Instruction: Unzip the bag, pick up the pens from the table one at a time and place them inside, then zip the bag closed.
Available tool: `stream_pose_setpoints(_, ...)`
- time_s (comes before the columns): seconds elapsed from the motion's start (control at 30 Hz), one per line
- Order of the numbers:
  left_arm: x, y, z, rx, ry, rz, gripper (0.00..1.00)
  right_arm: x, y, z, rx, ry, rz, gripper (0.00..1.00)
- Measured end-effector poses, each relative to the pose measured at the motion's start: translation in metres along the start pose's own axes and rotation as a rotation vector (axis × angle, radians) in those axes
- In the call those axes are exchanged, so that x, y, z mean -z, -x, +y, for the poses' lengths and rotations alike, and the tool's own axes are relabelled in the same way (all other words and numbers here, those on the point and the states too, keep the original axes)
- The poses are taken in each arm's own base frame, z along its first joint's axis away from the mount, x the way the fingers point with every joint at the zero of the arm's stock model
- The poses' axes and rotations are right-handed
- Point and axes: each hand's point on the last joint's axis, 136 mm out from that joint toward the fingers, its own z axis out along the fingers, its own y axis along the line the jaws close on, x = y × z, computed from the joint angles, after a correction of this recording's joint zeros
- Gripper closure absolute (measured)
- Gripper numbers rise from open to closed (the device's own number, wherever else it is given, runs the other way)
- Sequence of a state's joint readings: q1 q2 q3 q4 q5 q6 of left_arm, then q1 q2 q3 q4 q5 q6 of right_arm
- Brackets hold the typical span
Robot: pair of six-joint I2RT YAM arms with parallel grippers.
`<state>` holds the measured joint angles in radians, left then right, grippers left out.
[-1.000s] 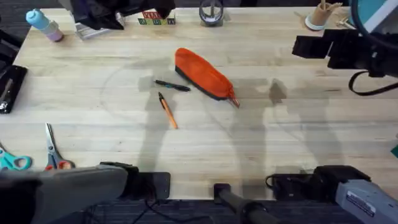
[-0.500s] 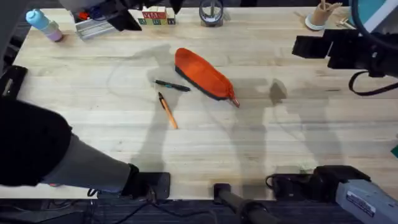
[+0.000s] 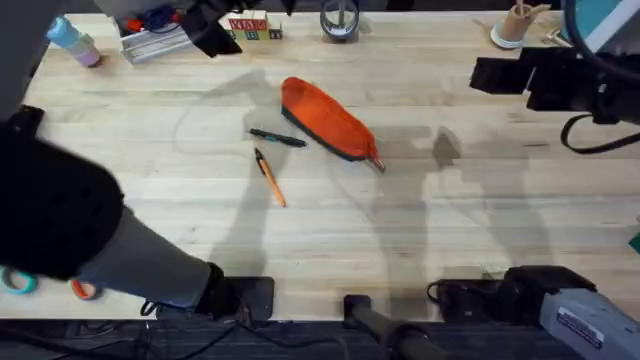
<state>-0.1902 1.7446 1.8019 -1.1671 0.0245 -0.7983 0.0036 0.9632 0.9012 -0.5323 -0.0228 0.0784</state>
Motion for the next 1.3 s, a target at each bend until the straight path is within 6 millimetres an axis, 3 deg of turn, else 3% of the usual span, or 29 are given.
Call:
stream_pose_setpoints(0.33,-0.064,-0.02,0.003,0.074,0.063,0.164,0.006,0.0,0.0,0.0,0.0,0.0,0.0,0.004)
stream_pose_setpoints(0.77,-0.111,-0.04,0.009,0.113,0.098,0.303,0.003,0.0,0.0,0.0,0.0,0.0,0.0,0.004)
stream_pose_setpoints(1.2,-0.119,-0.052,0.004,0.14,0.064,0.383,0.227,0.0,0.0,0.0,0.0,0.0,0.0,0.005)
stream_pose_setpoints(1.3,-0.119,-0.051,0.004,0.15,0.055,0.391,0.333,0.0,0.0,0.0,0.0,0.0,0.0,0.004)
